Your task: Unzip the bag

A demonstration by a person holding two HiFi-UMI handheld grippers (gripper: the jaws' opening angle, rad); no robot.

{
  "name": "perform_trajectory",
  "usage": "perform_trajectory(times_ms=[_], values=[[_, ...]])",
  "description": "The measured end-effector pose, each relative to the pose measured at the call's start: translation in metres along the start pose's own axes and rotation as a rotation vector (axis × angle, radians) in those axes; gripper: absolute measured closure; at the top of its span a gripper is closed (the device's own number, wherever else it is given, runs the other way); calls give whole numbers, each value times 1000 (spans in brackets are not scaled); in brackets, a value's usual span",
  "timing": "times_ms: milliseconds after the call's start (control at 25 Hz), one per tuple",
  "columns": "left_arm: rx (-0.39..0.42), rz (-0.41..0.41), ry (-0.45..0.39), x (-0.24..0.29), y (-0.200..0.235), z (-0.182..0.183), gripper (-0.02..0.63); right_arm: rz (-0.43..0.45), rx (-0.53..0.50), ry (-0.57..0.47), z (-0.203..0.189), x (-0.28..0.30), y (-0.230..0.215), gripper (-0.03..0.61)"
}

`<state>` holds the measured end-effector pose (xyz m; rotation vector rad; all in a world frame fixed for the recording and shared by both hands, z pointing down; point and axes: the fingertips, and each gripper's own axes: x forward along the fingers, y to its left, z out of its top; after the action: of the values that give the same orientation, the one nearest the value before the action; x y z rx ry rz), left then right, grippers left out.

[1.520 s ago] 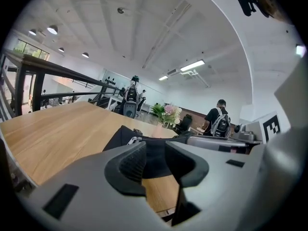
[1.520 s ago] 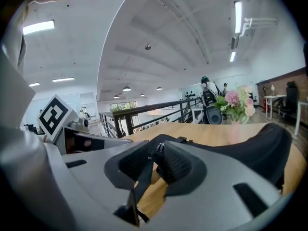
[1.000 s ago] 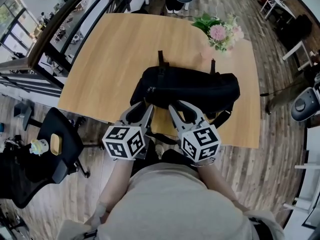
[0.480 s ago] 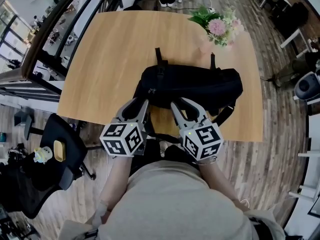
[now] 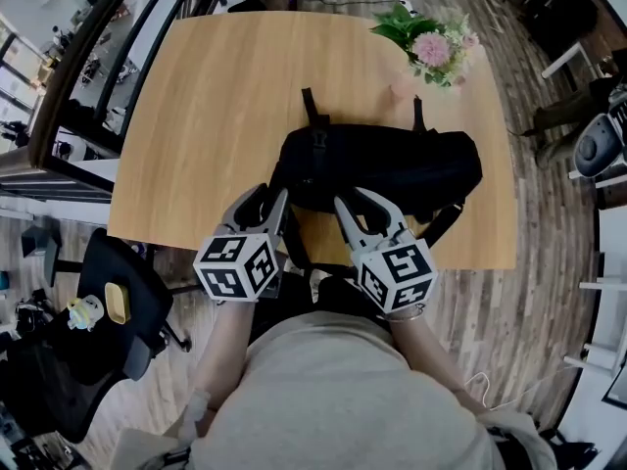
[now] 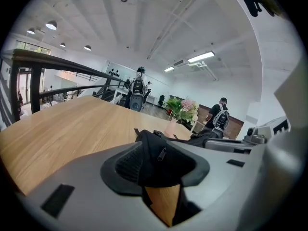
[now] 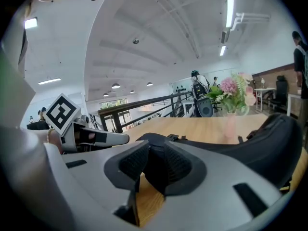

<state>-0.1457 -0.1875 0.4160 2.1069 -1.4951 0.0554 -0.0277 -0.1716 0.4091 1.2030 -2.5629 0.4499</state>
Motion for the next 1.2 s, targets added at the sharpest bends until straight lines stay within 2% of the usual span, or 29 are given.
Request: perform_trajectory(times_ms=[120, 400, 680, 1000, 1200], values=[[3, 0, 15, 3, 8, -2, 447, -11, 3, 10, -2, 3, 0, 488], [2, -18, 80, 12, 20, -19, 440, -41, 6, 37, -11, 5, -2, 488], [-40, -58, 137, 21, 23, -33, 440, -40, -10, 75, -18, 8, 6, 488], [-89, -116, 155, 29, 22, -38, 442, -42, -11, 79, -23, 11, 8, 482], [-116, -146, 162, 33, 23, -41, 442, -59, -54, 72, -17, 16, 5, 482]])
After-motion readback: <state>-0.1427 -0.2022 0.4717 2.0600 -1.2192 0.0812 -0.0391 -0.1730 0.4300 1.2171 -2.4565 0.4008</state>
